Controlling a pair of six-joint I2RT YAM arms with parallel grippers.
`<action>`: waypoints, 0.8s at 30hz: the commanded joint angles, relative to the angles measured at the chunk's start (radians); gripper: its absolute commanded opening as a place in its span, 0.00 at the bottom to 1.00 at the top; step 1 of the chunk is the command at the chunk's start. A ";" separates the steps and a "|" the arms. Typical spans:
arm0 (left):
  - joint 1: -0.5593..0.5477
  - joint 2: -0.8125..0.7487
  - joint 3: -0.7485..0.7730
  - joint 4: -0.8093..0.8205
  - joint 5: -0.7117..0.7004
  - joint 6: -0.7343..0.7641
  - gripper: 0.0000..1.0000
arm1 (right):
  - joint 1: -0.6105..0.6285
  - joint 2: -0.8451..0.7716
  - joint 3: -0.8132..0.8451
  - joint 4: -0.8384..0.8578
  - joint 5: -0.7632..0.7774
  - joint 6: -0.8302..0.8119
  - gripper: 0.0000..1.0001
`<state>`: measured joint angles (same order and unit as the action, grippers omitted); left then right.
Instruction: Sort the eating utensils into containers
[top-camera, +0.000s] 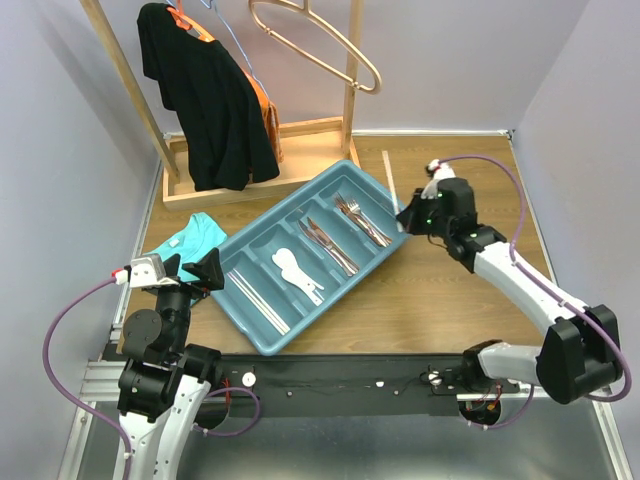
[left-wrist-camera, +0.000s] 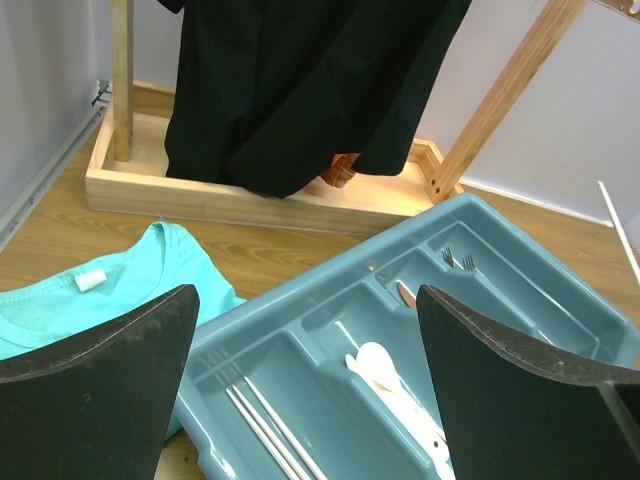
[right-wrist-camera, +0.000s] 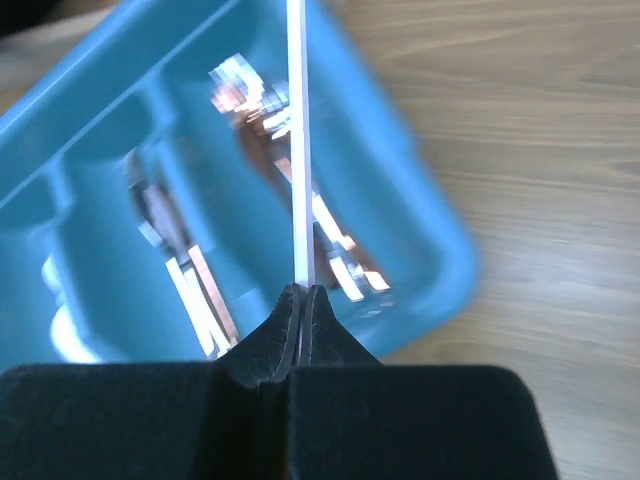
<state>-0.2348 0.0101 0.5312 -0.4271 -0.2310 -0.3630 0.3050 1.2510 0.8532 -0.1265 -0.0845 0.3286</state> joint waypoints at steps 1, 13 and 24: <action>0.008 -0.124 0.001 0.016 0.010 0.006 0.99 | 0.184 -0.007 0.023 0.036 -0.081 0.006 0.01; 0.009 -0.121 0.003 0.011 0.009 0.007 0.99 | 0.638 0.297 0.162 0.185 -0.133 0.093 0.02; 0.009 -0.127 0.004 0.010 0.012 0.007 0.99 | 0.809 0.582 0.392 0.013 -0.230 0.086 0.21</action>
<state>-0.2344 0.0101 0.5312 -0.4274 -0.2310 -0.3630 1.0653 1.7435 1.1313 0.0059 -0.2565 0.4400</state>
